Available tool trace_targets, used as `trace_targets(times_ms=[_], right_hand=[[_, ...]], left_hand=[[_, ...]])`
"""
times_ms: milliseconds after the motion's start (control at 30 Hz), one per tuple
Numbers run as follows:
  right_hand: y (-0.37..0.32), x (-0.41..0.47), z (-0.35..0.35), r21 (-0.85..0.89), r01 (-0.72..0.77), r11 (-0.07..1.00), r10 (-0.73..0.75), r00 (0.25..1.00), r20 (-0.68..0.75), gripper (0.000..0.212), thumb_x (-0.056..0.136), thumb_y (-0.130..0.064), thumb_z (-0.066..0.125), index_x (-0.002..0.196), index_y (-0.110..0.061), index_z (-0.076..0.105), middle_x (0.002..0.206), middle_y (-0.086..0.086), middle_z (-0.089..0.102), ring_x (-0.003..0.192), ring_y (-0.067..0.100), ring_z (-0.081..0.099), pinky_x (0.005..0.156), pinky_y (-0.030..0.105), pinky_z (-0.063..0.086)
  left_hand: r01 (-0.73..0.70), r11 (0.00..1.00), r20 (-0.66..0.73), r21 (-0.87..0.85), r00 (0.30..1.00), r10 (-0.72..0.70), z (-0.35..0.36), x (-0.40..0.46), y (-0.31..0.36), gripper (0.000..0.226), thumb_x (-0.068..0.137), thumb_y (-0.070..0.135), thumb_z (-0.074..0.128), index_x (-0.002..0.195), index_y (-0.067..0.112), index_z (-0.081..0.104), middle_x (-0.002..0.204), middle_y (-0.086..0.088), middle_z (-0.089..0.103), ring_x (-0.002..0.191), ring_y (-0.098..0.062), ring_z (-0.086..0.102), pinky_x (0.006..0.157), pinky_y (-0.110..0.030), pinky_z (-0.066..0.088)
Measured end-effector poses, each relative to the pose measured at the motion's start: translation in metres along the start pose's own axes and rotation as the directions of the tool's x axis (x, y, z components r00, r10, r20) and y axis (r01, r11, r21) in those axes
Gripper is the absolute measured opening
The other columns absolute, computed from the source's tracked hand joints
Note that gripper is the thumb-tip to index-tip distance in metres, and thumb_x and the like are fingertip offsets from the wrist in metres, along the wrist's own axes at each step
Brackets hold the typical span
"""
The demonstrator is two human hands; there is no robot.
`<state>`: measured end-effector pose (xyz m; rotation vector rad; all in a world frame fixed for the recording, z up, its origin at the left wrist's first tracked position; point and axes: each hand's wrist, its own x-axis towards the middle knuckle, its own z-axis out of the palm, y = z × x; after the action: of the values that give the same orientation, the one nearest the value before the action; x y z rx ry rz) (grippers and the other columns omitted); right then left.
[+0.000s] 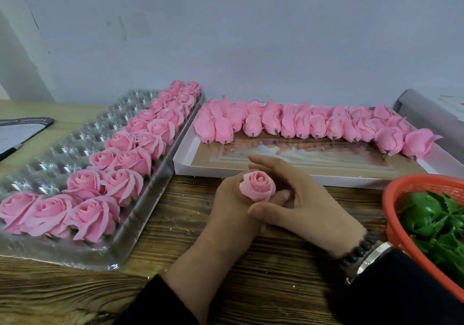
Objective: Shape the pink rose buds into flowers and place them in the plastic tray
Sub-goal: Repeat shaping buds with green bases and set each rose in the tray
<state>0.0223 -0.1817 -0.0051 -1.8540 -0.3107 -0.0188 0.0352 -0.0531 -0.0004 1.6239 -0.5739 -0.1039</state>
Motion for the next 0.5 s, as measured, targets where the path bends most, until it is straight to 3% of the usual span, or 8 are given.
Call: trace_targets(times_ms=[67,133,233,333,400,500], right_hand=[[-0.001,0.0,0.001,-0.089,0.034,0.995,-0.04,0.997,-0.066,0.075,0.054,-0.061,0.078,0.121,-0.05,0.047,0.119,-0.011,0.063,0.092,-0.007,0.063,0.079,0.006,0.045],[-0.004,-0.001,0.008,-0.181,0.082,0.98,-0.104,0.987,-0.119,0.069,0.055,-0.072,0.067,0.119,-0.056,0.046,0.124,-0.03,0.053,0.107,-0.016,0.051,0.082,0.003,0.041],[-0.007,0.001,0.022,-0.241,0.098,0.966,-0.148,0.97,-0.195,0.059,0.06,-0.082,0.046,0.113,-0.057,0.047,0.124,-0.029,0.053,0.115,-0.015,0.045,0.089,0.007,0.039],[-0.004,0.003,0.03,-0.252,0.122,0.96,-0.192,0.943,-0.272,0.05,0.077,-0.065,0.041,0.11,-0.035,0.064,0.11,-0.024,0.061,0.108,-0.009,0.053,0.091,0.01,0.04],[-0.002,0.004,0.027,-0.235,0.103,0.967,-0.168,0.946,-0.277,0.039,0.085,-0.047,0.043,0.105,-0.026,0.069,0.105,-0.023,0.064,0.105,-0.007,0.055,0.092,0.011,0.039],[-0.001,0.005,0.02,-0.221,0.08,0.972,-0.119,0.978,-0.17,0.034,0.085,-0.034,0.042,0.105,-0.029,0.069,0.114,-0.023,0.063,0.11,-0.008,0.053,0.099,0.014,0.036]], left_hand=[[-0.017,0.999,-0.027,0.035,0.999,0.018,0.0,0.001,-0.003,0.02,0.081,0.003,0.064,0.071,0.019,0.06,0.054,0.018,0.063,0.053,0.006,0.059,0.05,-0.005,0.041],[-0.001,0.997,-0.014,0.083,1.0,0.002,0.002,0.0,-0.006,0.019,0.085,0.005,0.061,0.073,0.02,0.062,0.062,0.015,0.066,0.063,0.006,0.062,0.054,-0.006,0.045],[0.004,0.989,-0.039,0.15,0.999,0.002,0.007,-0.003,-0.01,0.036,0.085,-0.006,0.057,0.073,0.028,0.054,0.061,0.025,0.063,0.065,0.016,0.057,0.061,-0.002,0.044],[-0.044,0.961,-0.051,0.271,0.997,0.06,0.013,0.001,-0.014,0.031,0.088,0.005,0.054,0.077,0.034,0.052,0.071,0.018,0.061,0.076,0.005,0.06,0.071,-0.009,0.048],[-0.043,0.952,-0.065,0.303,0.996,0.066,0.012,0.002,-0.017,0.017,0.087,0.005,0.058,0.084,0.022,0.063,0.081,0.011,0.063,0.079,0.001,0.061,0.068,-0.007,0.046],[-0.005,0.973,-0.015,0.23,1.0,0.009,0.008,0.005,-0.016,0.013,0.082,0.003,0.062,0.095,0.008,0.064,0.076,0.014,0.062,0.075,0.015,0.059,0.062,-0.001,0.041]])
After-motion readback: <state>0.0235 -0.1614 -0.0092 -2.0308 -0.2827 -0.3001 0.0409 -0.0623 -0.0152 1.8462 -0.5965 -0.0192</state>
